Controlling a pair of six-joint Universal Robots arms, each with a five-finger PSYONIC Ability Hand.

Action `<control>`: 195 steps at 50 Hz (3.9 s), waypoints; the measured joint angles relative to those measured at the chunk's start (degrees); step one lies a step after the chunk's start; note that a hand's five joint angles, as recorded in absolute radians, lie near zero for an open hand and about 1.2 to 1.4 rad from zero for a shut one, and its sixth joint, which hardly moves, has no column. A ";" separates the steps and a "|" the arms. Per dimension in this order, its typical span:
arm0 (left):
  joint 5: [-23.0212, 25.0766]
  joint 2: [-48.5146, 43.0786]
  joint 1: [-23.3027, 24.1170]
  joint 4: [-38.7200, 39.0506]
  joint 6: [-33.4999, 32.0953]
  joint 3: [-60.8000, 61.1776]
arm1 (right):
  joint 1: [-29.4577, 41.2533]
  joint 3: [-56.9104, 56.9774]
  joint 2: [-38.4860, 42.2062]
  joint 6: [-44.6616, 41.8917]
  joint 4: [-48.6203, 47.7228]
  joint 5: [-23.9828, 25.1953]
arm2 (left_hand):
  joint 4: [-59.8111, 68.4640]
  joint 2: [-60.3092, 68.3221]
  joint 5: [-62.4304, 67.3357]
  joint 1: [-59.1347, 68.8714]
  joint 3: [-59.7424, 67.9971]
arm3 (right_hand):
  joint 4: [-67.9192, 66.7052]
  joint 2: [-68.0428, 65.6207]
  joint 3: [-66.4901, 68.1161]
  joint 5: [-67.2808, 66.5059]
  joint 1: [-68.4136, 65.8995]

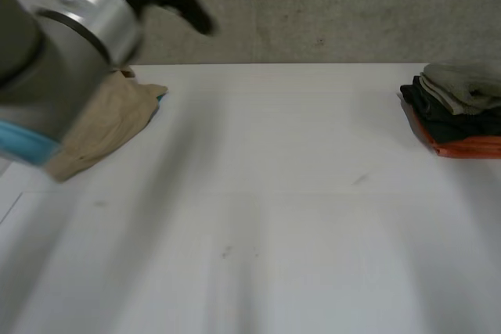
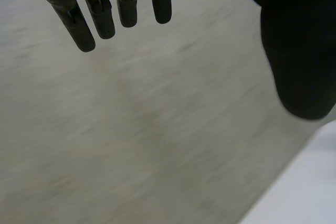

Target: Fold the laundry.

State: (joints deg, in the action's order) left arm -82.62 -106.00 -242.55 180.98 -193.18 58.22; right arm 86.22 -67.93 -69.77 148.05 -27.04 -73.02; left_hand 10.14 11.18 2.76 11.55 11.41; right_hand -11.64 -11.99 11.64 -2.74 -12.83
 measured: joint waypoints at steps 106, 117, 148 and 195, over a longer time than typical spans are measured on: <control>4.69 -30.89 -17.86 -7.85 -26.71 4.80 | 43.08 -24.55 12.75 10.21 8.03 -4.37 | 28.32 27.59 25.50 28.11 27.27 | -16.96 -16.36 16.97 -15.60 -15.80; 4.28 -24.97 -17.09 -2.94 -15.74 5.95 | 43.12 -22.64 15.89 7.20 8.64 -4.52 | 58.28 57.07 54.40 50.09 56.52 | -56.50 -55.29 55.89 -52.56 -49.36; -1.64 -0.45 17.34 2.74 11.85 24.42 | 14.43 -8.26 2.26 -1.14 10.77 -1.43 | 58.53 57.17 55.27 52.65 56.68 | -56.82 -55.29 56.12 -53.33 -49.36; -4.04 -6.41 23.48 -9.69 12.08 12.65 | 13.16 -9.46 -4.90 1.71 33.35 -10.00 | 2.90 2.19 0.36 1.26 2.10 | 0.03 -0.01 -0.02 0.03 -0.02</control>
State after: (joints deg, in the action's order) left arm -86.66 -112.40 -219.06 171.29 -181.10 70.87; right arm 99.37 -77.39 -74.67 149.76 6.31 -83.02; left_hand 13.04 13.37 3.12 12.82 13.50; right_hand -11.61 -12.00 11.61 -2.71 -12.85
